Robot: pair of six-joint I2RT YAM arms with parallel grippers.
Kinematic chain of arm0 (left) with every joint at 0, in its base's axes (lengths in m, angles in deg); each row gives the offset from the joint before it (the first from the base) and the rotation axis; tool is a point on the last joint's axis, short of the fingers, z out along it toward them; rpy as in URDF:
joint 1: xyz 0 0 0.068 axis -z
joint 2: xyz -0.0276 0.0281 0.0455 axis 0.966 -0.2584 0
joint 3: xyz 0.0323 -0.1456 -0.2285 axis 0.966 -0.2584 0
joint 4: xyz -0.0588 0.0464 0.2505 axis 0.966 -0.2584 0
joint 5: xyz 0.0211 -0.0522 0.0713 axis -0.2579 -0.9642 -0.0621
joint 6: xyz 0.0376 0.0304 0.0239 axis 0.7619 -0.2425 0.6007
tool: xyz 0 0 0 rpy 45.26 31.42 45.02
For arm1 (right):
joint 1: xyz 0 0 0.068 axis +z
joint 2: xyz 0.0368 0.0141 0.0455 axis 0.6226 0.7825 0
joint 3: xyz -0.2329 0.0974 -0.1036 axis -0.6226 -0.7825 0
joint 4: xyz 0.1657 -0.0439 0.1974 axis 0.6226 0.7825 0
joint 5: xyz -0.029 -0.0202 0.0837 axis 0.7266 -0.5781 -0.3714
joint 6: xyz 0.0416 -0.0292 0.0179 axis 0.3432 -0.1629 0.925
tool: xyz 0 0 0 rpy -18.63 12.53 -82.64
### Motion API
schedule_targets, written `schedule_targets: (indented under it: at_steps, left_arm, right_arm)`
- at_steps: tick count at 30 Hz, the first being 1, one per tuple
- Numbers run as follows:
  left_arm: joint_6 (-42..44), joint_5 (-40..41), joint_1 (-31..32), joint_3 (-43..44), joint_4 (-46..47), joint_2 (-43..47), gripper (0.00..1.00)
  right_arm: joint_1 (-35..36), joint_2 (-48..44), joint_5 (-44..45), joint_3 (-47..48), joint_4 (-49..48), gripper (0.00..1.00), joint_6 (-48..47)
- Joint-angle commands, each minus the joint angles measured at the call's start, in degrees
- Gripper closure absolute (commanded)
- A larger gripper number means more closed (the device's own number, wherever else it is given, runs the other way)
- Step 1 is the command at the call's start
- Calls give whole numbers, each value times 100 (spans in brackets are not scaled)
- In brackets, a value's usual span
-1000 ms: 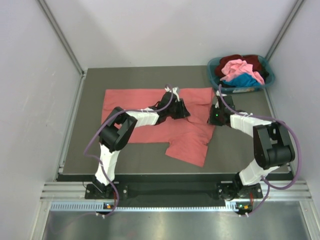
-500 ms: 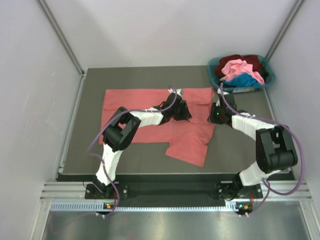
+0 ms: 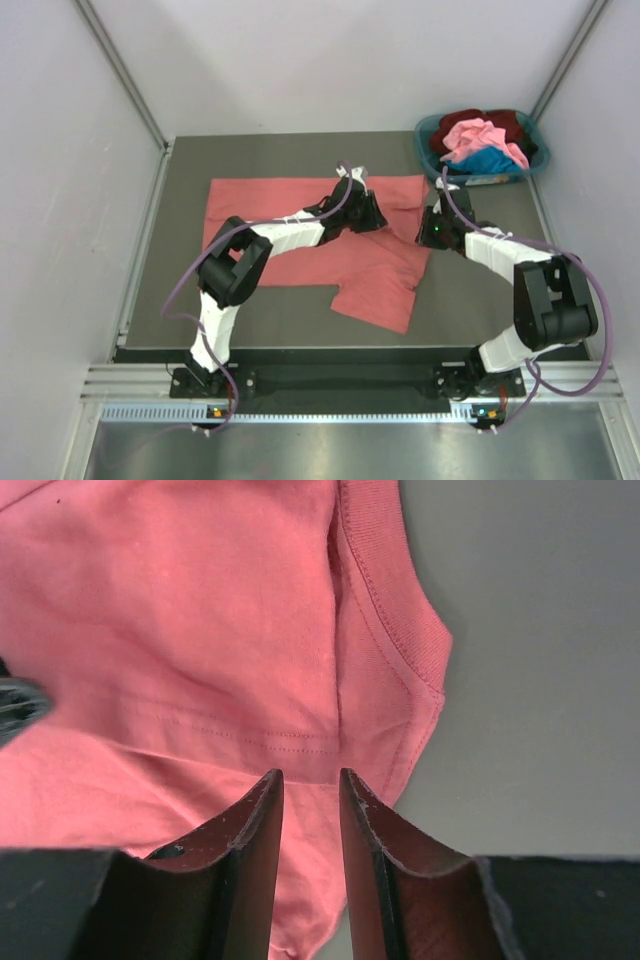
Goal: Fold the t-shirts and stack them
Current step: Fold the tshirt
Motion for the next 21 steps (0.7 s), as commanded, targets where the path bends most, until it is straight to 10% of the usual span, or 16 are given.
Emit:
schedule_targets:
  at_steps: [1, 15, 21]
  left_arm:
    - [-79, -170, 52, 95, 230, 553, 64]
    - [395, 268, 52, 52, -1158, 861, 65]
    - [316, 93, 52, -705, -317, 861, 64]
  right_arm:
    - [16, -214, -14, -55, -56, 70, -37]
    - [25, -38, 21, 24, -82, 69, -72]
    - [25, -47, 30, 77, -29, 69, -99]
